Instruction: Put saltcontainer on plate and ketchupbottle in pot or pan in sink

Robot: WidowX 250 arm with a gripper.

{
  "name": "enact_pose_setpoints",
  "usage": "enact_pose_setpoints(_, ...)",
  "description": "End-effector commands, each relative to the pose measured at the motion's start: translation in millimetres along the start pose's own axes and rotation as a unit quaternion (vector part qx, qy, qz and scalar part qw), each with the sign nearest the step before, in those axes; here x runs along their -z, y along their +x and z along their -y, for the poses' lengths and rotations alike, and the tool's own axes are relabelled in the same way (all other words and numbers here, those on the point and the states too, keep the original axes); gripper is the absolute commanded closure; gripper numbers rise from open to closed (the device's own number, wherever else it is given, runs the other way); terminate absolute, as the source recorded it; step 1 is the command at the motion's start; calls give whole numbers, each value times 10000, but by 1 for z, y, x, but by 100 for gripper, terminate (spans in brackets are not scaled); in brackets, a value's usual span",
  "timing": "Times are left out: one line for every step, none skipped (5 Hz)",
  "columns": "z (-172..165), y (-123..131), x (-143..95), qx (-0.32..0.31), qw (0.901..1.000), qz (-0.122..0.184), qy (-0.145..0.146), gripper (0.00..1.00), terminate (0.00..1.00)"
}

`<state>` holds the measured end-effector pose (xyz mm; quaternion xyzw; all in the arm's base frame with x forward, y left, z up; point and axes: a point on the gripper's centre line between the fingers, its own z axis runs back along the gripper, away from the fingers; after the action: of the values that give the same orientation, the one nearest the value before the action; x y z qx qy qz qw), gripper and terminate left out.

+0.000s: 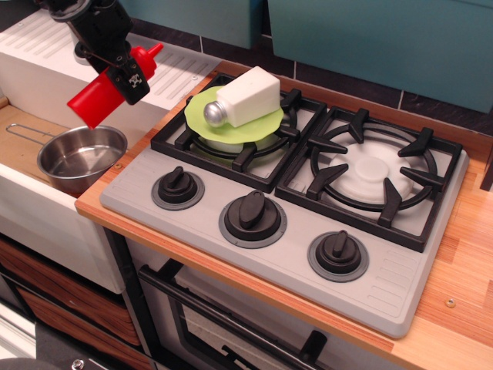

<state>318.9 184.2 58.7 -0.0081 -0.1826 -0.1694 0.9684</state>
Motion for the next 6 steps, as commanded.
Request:
enact_pose_setpoints(-31,0,-3,264,9988,290,281,100,0)
enact_pose_setpoints(-42,-5,1,351,9986,321,245,100,0)
enact_pose_setpoints(-47,-8,4,371,9985,345,187,100,0)
enact_pose_setpoints(-46,-10,4,374,9984,395,174,0,0)
enact_pose_setpoints(-41,-11,-2,317,9988,335,147,0,0)
enact_pose_setpoints(-34,-8,-13,218,9995,194,145,0,0)
